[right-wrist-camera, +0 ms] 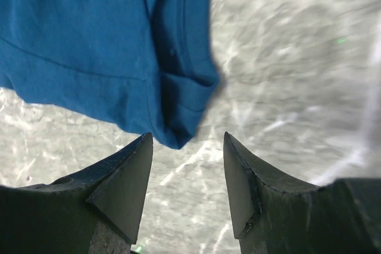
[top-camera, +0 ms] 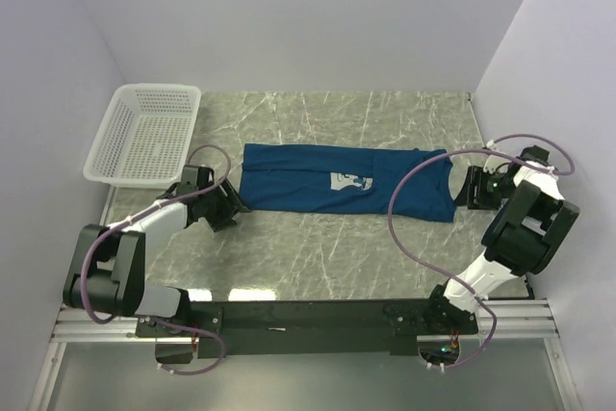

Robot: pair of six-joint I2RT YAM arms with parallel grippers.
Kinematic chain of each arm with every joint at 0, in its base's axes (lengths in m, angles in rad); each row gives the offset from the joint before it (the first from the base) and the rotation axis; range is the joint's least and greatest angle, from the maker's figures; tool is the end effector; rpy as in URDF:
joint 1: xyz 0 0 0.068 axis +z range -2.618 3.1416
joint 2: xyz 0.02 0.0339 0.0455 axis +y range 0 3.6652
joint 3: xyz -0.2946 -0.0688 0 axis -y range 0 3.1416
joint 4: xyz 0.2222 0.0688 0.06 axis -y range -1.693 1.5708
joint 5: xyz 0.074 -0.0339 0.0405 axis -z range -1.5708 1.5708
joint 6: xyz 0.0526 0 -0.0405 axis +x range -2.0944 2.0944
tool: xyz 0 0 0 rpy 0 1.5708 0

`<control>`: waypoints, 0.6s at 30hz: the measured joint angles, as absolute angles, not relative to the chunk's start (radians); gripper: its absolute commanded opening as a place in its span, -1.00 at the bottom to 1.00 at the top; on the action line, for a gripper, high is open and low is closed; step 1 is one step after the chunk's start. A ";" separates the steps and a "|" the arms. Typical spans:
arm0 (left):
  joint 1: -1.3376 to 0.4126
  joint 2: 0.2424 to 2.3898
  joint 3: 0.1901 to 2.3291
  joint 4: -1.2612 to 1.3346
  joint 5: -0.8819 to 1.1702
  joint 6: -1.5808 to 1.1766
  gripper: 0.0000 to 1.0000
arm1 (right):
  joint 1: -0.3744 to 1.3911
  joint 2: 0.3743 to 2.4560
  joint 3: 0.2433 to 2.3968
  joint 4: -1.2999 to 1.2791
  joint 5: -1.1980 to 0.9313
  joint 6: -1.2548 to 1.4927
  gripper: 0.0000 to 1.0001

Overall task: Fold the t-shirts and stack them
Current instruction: Fold the tshirt

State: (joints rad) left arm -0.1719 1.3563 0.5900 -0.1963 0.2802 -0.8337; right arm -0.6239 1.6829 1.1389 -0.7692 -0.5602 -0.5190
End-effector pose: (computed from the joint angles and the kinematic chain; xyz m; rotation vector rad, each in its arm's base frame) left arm 0.2243 -0.0537 0.1883 -0.7493 2.5417 -0.7275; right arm 0.2633 -0.1551 0.2279 0.0395 2.5936 0.4456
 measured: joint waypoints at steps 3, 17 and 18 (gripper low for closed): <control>-0.173 1.402 0.612 -0.167 0.270 -0.836 0.33 | -0.622 1.716 1.119 -0.781 -0.581 -0.522 0.18; -0.174 1.530 0.695 -0.093 0.202 -0.888 0.04 | -0.596 1.856 1.129 -0.834 -0.697 -0.516 0.08; -0.174 1.538 0.701 -0.091 0.200 -0.889 0.04 | -0.590 1.858 1.129 -0.833 -0.699 -0.513 0.03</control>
